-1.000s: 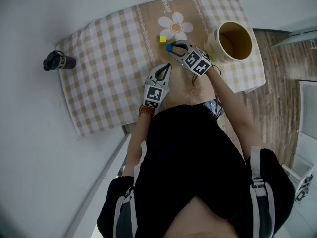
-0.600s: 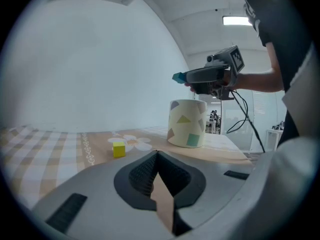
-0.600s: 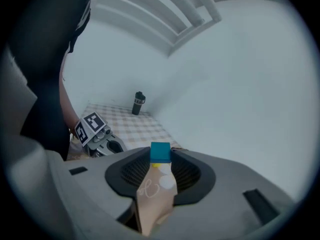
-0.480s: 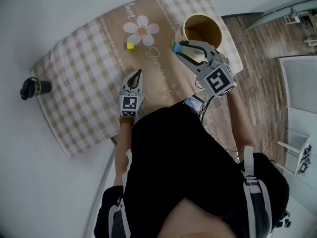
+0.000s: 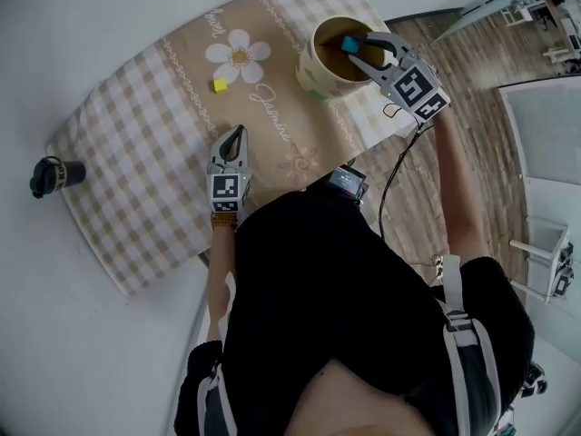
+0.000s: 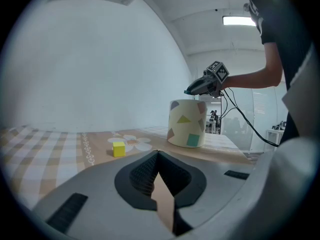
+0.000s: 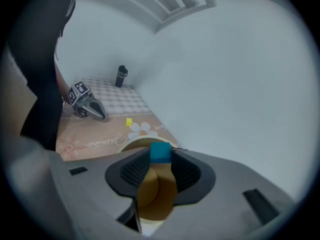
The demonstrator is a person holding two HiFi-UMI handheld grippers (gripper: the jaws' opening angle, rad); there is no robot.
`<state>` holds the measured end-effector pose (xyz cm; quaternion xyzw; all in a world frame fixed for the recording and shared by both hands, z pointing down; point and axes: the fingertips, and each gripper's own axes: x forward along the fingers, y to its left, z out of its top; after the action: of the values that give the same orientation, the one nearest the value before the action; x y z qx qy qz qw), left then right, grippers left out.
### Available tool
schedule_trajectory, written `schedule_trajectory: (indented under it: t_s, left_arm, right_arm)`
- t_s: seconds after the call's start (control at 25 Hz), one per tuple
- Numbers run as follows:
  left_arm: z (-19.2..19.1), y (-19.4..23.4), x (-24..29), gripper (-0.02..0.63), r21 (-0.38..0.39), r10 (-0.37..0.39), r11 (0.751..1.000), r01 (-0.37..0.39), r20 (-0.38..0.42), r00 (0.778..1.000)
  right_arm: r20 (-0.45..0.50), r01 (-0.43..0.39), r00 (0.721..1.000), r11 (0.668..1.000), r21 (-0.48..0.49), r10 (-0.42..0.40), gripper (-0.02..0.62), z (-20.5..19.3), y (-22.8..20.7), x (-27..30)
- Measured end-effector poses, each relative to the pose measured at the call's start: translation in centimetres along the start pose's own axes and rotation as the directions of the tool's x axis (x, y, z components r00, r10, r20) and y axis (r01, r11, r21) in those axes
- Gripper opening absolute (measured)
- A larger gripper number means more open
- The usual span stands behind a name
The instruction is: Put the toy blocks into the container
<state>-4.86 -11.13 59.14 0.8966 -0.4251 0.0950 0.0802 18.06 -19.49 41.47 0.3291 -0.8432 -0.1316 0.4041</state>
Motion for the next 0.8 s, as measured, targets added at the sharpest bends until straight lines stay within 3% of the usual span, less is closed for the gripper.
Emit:
schedule_trajectory:
  t_s: [0.28,0.52,0.8]
  left_arm:
    - [0.2,0.0,0.1,-0.002,-0.004,-0.001,1.000,0.001,-0.003,1.000]
    - [0.0,-0.1,0.0,-0.002,-0.004,-0.003,1.000,0.003,-0.001,1.000]
    - [0.1,-0.1,0.0,-0.002,-0.003,-0.005,1.000,0.005,-0.004,1.000]
  right_arm:
    - [-0.152,-0.097,0.985,0.993,-0.064,0.086,0.137,-3.4,0.6,3.2]
    - [-0.280,-0.145,0.954,0.981,-0.130,0.104,0.137,-5.4,0.4,4.9]
    - [-0.328,-0.204,0.932,0.971,-0.126,0.153,0.137,-7.0,0.4,6.8]
